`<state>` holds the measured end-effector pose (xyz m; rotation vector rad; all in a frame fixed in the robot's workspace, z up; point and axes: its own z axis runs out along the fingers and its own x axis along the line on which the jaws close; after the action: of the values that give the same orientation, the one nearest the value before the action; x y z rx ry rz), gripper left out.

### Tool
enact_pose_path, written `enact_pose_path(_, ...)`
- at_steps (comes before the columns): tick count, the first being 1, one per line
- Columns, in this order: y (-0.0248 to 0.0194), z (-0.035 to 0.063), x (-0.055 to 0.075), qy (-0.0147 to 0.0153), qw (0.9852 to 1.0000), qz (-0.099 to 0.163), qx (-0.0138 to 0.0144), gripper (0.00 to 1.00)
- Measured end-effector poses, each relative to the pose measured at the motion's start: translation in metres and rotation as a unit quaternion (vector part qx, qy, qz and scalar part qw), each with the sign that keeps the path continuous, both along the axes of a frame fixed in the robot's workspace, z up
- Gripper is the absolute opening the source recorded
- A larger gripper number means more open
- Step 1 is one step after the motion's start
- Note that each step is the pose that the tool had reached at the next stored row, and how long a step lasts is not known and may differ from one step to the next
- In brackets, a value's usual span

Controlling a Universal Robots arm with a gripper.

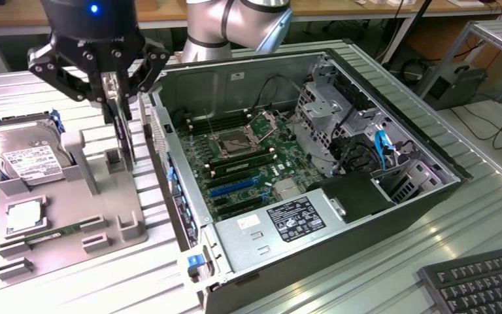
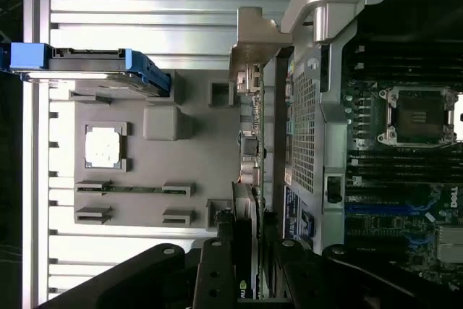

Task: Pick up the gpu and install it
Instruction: 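Pick up the gpu and move the gpu toward the slot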

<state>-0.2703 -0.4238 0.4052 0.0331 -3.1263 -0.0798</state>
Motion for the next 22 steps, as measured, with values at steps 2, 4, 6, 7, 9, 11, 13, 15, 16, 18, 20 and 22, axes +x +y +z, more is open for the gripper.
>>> enact_pose_path(2,-0.002,0.0101,0.006,0.003,1.0,0.0,0.0,0.26)
enact_pose_path(4,-0.0036,0.0202,0.013,0.0067,1.0,0.0,0.0001,0.26)
enact_pose_path(6,-0.0046,0.0283,0.021,0.0104,0.9999,0.0,0.0002,0.26)
enact_pose_path(7,-0.005,0.0316,0.026,0.0123,0.9999,0.0,0.0002,0.26)
enact_pose_path(9,-0.0055,0.0355,0.035,0.0155,0.9999,0.0,0.0004,0.26)
enact_pose_path(11,-0.0059,0.0371,0.044,0.0182,0.9998,0.0,0.0005,0.26)
enact_pose_path(13,-0.0061,0.0374,0.053,0.0198,0.9998,0.0,0.0007,0.26)
enact_pose_path(15,-0.0062,0.0373,0.062,0.0211,0.9998,0.0,0.0009,0.26)
enact_pose_path(16,-0.0063,0.0373,0.067,0.0219,0.9998,0.0,0.001,0.26)
enact_pose_path(18,-0.0063,0.0372,0.076,0.0231,0.9997,0.0,0.001,0.26)
enact_pose_path(20,-0.0063,0.0369,0.085,0.0246,0.9997,0.0,0.0009,0.26)
enact_pose_path(22,-0.0062,0.0358,0.094,0.0265,0.9996,0.0,0.001,0.26)
